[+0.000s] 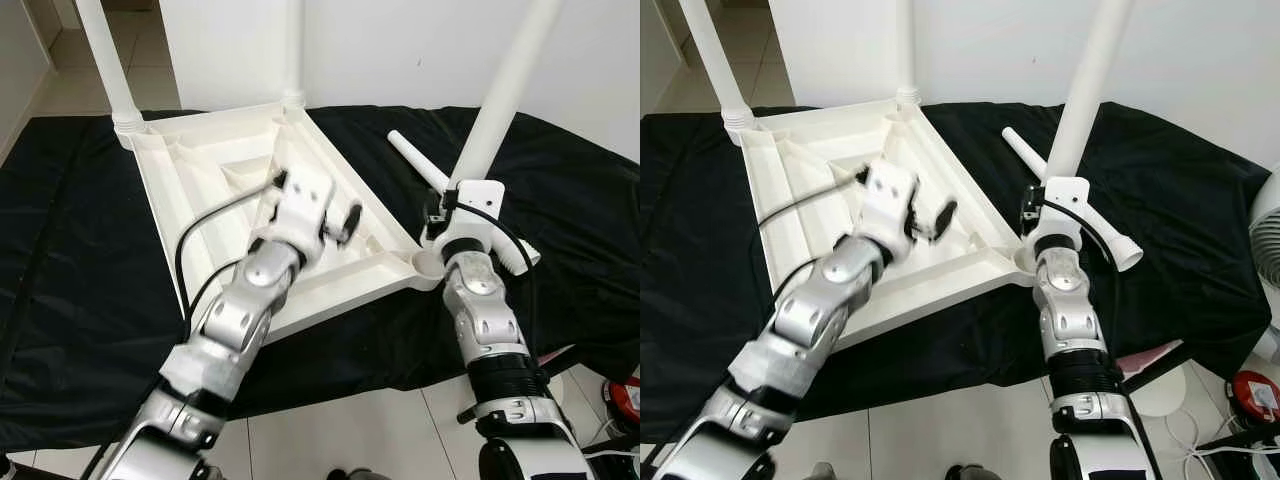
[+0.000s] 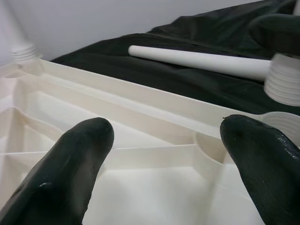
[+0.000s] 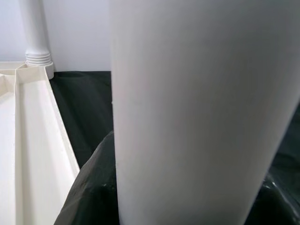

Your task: Building children table

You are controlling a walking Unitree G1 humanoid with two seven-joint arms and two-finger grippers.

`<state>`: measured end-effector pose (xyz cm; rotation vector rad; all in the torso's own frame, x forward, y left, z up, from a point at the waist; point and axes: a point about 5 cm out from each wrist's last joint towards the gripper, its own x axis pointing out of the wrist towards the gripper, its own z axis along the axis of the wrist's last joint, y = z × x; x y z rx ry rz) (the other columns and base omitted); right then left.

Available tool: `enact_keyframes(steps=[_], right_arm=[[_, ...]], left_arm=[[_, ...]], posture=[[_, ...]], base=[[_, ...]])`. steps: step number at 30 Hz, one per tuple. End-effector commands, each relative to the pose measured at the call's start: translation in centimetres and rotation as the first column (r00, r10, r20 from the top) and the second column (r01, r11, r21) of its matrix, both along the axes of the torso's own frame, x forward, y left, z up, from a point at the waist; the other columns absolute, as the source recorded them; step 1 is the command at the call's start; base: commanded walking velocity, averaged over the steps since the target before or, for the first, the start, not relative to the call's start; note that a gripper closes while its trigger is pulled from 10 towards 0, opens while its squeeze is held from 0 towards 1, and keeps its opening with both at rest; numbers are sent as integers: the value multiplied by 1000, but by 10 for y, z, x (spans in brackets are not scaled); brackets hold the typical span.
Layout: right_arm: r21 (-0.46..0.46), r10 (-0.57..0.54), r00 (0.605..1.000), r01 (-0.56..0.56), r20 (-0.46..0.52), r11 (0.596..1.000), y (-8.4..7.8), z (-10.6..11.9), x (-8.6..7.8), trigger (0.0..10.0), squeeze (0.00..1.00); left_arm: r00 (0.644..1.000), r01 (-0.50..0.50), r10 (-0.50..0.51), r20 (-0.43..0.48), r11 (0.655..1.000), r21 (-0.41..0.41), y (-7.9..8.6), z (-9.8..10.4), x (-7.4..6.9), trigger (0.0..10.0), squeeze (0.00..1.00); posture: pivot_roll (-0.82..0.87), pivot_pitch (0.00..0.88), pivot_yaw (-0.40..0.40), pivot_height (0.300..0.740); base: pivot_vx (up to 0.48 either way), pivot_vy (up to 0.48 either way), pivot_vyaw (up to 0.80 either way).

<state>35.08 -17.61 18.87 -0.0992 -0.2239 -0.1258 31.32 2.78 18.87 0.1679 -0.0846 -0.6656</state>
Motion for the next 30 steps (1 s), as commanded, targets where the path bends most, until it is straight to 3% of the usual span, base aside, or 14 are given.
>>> enact_keyframes(steps=[1,2,5,9,13,15,22,27,28,30], right_arm=[[-15,7,1000,-7,29,1000,1,5,0,10000,0],[-15,7,1000,-7,29,1000,1,5,0,10000,0],[-34,16,999,-14,42,999,5,10,2,10000,0],[-41,20,999,-18,48,999,6,12,3,10000,0],[-39,6,998,-4,56,999,5,14,3,10000,0],[-39,1,998,2,63,999,5,17,4,10000,0],[-45,-3,998,6,69,999,5,18,4,10000,0],[-48,-9,997,12,71,999,5,18,4,10000,0],[-48,-10,997,14,71,999,5,18,4,10000,0],[-49,-12,997,15,71,999,5,18,4,10000,0]], left_arm=[[968,251,-251,-12,966,67,-16,-4,-12,10000,0],[968,251,-251,-12,966,67,-16,-4,-12,10000,0],[947,322,-317,-58,932,167,-31,-23,-17,10000,0],[939,344,-334,-87,925,164,-37,-28,-19,10000,0],[917,380,-351,-190,914,144,-48,-38,-22,10000,0],[907,395,-346,-241,896,201,-55,-50,-24,10000,0],[911,361,-279,-303,895,261,-58,-61,-17,10000,0],[914,323,-236,-330,915,241,-62,-59,-9,10000,0],[915,322,-237,-326,916,238,-63,-57,-8,5333,0],[915,324,-240,-323,915,239,-64,-56,-8,5333,0]], posture=[[52,43,-63,740],[52,43,-63,740],[48,52,-57,740],[48,52,-57,740],[47,59,-50,740],[43,61,-47,740],[40,63,-43,740],[34,64,-37,740],[33,62,-36,740],[33,62,-36,740]], base=[[0,0,0],[0,0,0],[0,0,0],[0,0,0],[0,0,0],[0,0,0],[0,0,0],[0,0,0],[0,0,0],[0,0,0]])
